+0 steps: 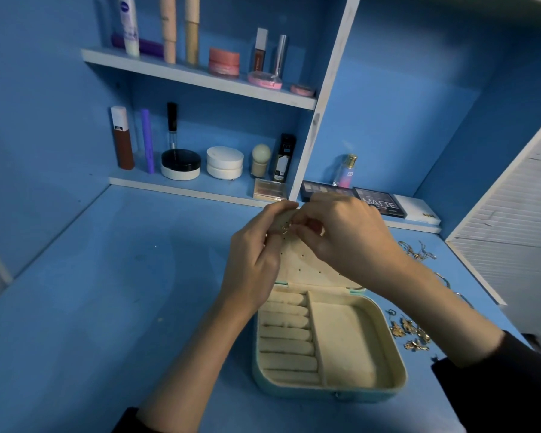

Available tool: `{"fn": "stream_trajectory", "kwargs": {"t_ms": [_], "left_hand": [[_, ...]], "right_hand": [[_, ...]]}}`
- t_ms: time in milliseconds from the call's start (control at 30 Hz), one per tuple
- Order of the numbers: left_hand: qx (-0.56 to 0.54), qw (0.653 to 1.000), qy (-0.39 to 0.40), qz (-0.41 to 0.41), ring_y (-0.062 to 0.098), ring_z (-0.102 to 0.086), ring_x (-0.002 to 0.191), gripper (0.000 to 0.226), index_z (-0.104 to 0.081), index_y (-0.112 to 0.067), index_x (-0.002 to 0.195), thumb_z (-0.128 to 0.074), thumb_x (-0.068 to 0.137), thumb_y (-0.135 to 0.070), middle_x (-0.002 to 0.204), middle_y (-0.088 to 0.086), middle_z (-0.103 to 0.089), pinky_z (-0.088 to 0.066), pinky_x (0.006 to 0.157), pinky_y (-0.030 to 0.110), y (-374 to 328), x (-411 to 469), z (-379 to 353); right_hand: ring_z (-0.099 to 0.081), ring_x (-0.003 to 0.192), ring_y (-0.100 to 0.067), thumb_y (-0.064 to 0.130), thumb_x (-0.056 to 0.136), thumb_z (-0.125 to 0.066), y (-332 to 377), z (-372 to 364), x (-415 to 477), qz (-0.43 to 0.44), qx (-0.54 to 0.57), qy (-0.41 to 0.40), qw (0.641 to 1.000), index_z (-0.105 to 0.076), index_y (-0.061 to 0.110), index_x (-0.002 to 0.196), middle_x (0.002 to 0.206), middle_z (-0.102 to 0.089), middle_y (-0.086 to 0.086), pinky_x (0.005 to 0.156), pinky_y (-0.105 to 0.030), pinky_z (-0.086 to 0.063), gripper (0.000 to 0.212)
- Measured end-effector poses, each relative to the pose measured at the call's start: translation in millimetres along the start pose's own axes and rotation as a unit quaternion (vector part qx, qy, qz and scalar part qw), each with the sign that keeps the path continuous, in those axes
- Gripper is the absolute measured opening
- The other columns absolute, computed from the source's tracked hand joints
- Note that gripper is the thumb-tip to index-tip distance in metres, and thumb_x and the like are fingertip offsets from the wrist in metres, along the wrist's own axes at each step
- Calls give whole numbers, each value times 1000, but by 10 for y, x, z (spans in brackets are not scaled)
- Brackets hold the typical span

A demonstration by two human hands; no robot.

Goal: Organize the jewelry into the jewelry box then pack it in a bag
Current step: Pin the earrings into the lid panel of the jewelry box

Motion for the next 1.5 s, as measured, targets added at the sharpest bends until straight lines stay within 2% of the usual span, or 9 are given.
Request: {"fn": "stream_trajectory", "kwargs": {"t_ms": [200,367,567,733,933,1133,1300,1400,1500], "left_hand": [[38,999,-3,-4,-5,-59,86,37,-61,-22,114,-46,84,-5,96,-19,-66,-42,73,8,9,2,0],[72,997,-28,-10,7,-60,72,30,-60,-21,119,-50,91,-18,82,-4,-68,-50,66,24,58,9,21],[85,996,-27,-16,-1,-60,75,28,-61,-18,118,-51,92,-23,87,-18,-65,-49,67,16,45,6,18],[92,995,-34,-22,22,-56,65,27,-60,-27,117,-51,92,-22,79,6,-65,-48,61,40,44,4,17],[103,993,-39,-37,15,-58,67,26,-62,-18,115,-52,91,-19,78,-12,-63,-49,62,36,40,8,24],[115,991,-48,-44,18,-59,68,24,-63,-19,112,-52,91,-19,81,-11,-65,-49,62,37,39,14,29],[116,992,-44,-37,9,-62,76,23,-61,-24,111,-51,91,-20,86,-15,-66,-51,66,28,52,20,28],[119,991,-39,-39,2,-62,81,23,-61,-22,111,-50,91,-20,91,-22,-63,-50,65,18,43,24,20],[122,991,-39,-39,-1,-61,83,23,-61,-21,111,-50,91,-21,92,-23,-62,-50,64,16,47,24,23]], "right_hand": [[-54,71,-21,22,79,-66,8,51,-25,-15,-9,-82,996,-64,16,78,72,-40,13,54,-26,-30,7],[-54,72,-19,25,79,-59,-6,38,-16,-12,1,-81,997,-69,17,80,71,-40,14,56,-26,-32,13],[-48,64,-13,25,76,-55,-91,65,-91,-12,43,-85,995,-69,20,80,65,-44,14,51,-33,-45,15],[-43,58,-1,24,77,-57,-255,128,-233,-29,96,-84,991,-68,26,79,58,-45,16,53,-31,-44,11],[-47,56,-6,10,81,-69,-520,141,-436,-78,186,-21,979,-70,23,79,54,-51,11,54,-12,-35,14],[-42,53,-5,11,83,-68,-921,83,-654,-140,295,79,942,-72,23,78,56,-53,4,53,-13,-36,14],[-42,50,-8,13,83,-68,-1255,-33,-789,-166,209,112,957,-71,20,77,56,-55,-1,52,-15,-35,9],[-56,60,-20,13,83,-67,-1407,-137,-862,-168,136,130,968,-70,20,77,67,-66,-5,58,-22,-43,9],[-57,62,-10,12,82,-67,-1501,-197,-927,-171,97,141,970,-68,26,76,69,-64,5,62,-19,-44,15]]}}
Point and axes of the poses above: each hand's wrist, its own x-axis towards the middle knuckle, its own z-axis out of the back of the hand, y = z × x, the point moved 6 cm from there along x, towards the middle knuckle
